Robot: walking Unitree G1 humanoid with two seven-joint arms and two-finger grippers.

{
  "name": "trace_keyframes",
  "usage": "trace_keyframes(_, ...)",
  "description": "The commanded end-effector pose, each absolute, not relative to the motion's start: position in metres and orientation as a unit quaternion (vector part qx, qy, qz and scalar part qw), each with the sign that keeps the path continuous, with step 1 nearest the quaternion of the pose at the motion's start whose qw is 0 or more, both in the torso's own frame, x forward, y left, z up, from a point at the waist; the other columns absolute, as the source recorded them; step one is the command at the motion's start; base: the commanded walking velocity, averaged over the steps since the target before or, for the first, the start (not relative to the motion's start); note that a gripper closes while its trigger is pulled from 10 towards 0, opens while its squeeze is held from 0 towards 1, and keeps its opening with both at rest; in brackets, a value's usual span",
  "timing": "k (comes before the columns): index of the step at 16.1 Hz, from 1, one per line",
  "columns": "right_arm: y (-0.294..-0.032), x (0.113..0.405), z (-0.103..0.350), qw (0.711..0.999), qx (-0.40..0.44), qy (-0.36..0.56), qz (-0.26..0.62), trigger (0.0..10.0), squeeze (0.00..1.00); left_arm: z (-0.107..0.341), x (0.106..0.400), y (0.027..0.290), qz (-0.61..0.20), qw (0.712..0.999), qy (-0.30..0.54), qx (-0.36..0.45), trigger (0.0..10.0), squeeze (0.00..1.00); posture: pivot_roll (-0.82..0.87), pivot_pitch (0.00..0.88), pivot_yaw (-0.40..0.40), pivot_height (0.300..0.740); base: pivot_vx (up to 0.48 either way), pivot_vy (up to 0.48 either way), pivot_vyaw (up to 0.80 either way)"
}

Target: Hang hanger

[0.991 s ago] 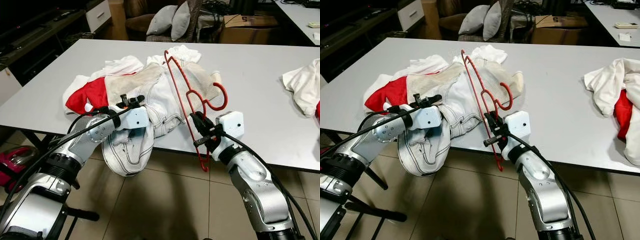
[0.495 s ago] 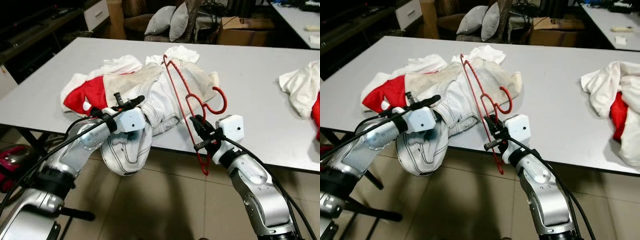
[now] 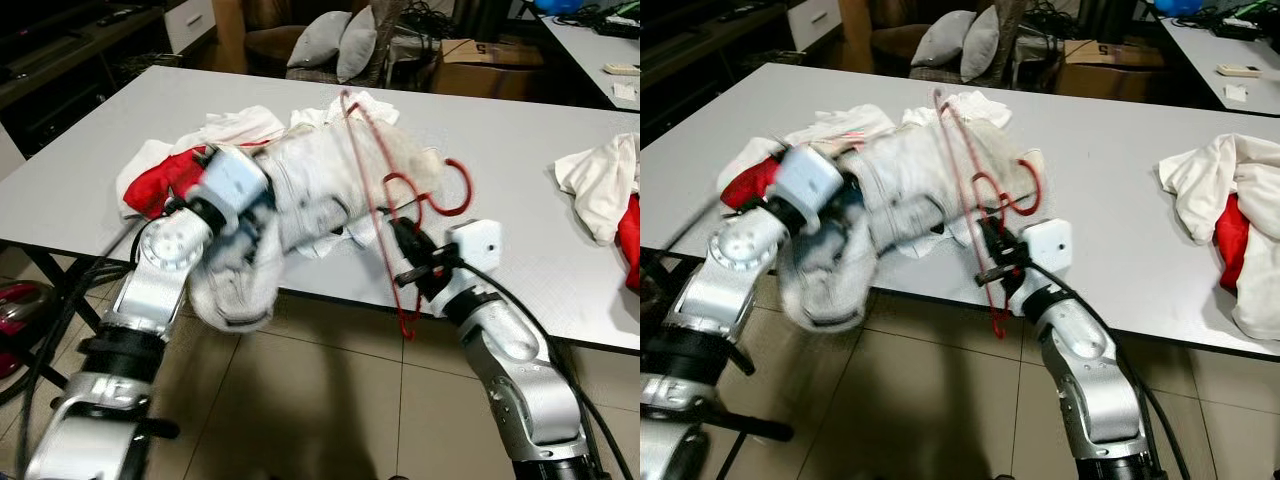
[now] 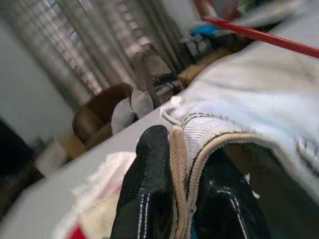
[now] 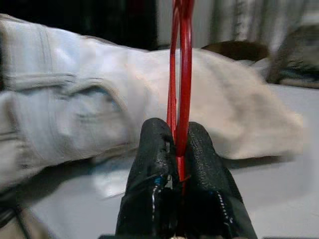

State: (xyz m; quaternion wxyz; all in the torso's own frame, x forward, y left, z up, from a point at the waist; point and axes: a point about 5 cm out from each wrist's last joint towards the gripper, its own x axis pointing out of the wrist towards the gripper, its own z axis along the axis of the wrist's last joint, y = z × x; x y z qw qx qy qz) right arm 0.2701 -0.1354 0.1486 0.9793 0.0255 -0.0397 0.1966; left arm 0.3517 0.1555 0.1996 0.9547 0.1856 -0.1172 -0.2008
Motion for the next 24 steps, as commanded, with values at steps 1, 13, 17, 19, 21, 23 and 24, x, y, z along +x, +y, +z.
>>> trace_keyframes(1, -0.146, 0.269, 0.156, 0.984, 0.036, -0.069, 0.16, 10.0, 0.0, 0.244, 0.352, 0.157, -0.172, 0.959, -0.205, 0.092, 0.0, 0.0, 0.0, 0.0, 0.04, 0.74, 0.0, 0.0, 0.0)
trace_keyframes(13, -0.17, 0.257, 0.204, 0.976, 0.072, -0.181, 0.099, 10.0, 0.0, 0.428, 0.305, 0.155, -0.279, 0.788, -0.518, -0.182, 0.0, 0.0, -0.08, 0.0, 0.034, 0.74, 0.0, 0.0, 0.0)
trace_keyframes(17, -0.159, 0.256, 0.203, 0.974, 0.085, -0.175, 0.118, 10.0, 0.0, 0.352, 0.312, 0.145, -0.303, 0.875, -0.353, -0.134, 10.0, 0.0, -0.05, 0.0, -0.002, 0.74, 0.0, 0.0, 0.0)
trace_keyframes(19, -0.158, 0.257, 0.204, 0.974, 0.088, -0.172, 0.119, 10.0, 0.0, 0.302, 0.309, 0.147, -0.288, 0.91, -0.267, -0.132, 10.0, 0.0, -0.04, 0.0, -0.009, 0.74, 0.0, 0.0, 0.0)
trace_keyframes(21, -0.158, 0.263, 0.2, 0.975, 0.092, -0.165, 0.119, 10.0, 0.0, 0.277, 0.306, 0.153, -0.254, 0.928, -0.243, -0.127, 10.0, 0.0, -0.02, 0.0, -0.028, 0.74, -0.176, 0.0, 0.0)
trace_keyframes(23, -0.157, 0.268, 0.199, 0.975, 0.092, -0.161, 0.121, 10.0, 0.0, 0.27, 0.307, 0.154, -0.231, 0.936, -0.23, -0.133, 10.0, 0.0, -0.02, 0.0, -0.028, 0.74, -0.36, 0.0, 0.0)
trace_keyframes(24, -0.157, 0.269, 0.201, 0.975, 0.091, -0.16, 0.121, 10.0, 0.0, 0.265, 0.309, 0.151, -0.232, 0.938, -0.222, -0.133, 10.0, 0.0, -0.02, 0.0, -0.027, 0.74, -0.352, 0.0, 0.0)
